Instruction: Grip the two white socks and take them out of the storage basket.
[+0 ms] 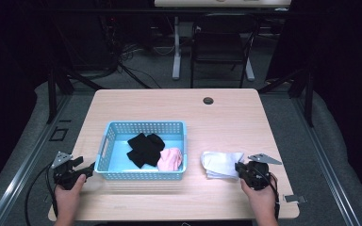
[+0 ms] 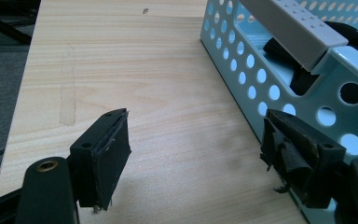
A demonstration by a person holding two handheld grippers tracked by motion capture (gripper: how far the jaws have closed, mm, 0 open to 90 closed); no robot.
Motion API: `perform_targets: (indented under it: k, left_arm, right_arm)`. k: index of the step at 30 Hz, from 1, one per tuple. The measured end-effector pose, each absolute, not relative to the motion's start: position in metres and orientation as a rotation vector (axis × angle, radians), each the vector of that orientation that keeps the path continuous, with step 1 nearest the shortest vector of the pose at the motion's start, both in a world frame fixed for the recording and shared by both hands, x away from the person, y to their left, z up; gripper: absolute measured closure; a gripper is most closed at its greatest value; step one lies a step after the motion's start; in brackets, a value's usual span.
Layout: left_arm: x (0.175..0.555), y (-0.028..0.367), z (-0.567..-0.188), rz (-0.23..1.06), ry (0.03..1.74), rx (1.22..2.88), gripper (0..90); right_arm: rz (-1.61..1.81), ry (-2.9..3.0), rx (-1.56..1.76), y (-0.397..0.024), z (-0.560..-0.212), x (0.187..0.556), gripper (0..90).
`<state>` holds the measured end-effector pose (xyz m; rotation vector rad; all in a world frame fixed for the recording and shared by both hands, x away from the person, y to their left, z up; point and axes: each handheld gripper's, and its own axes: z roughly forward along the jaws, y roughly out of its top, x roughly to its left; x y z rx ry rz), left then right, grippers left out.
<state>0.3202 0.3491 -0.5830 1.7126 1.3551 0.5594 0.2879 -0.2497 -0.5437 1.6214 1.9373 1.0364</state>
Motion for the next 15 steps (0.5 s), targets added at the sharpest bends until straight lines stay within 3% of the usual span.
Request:
perform_targets:
  k: [7,15]
  left_arm:
    - [0.320,0.349,-0.583,0.561,1.356,1.713,23.5]
    - [0.320,0.349,-0.583,0.564,1.353,1.701,23.5]
  right_arm:
    - [1.063,1.851,1.673,-0.261,-0.547,0.282,51.6]
    - [1.081,1.790,1.659,-0.264,-0.550,0.274,39.8]
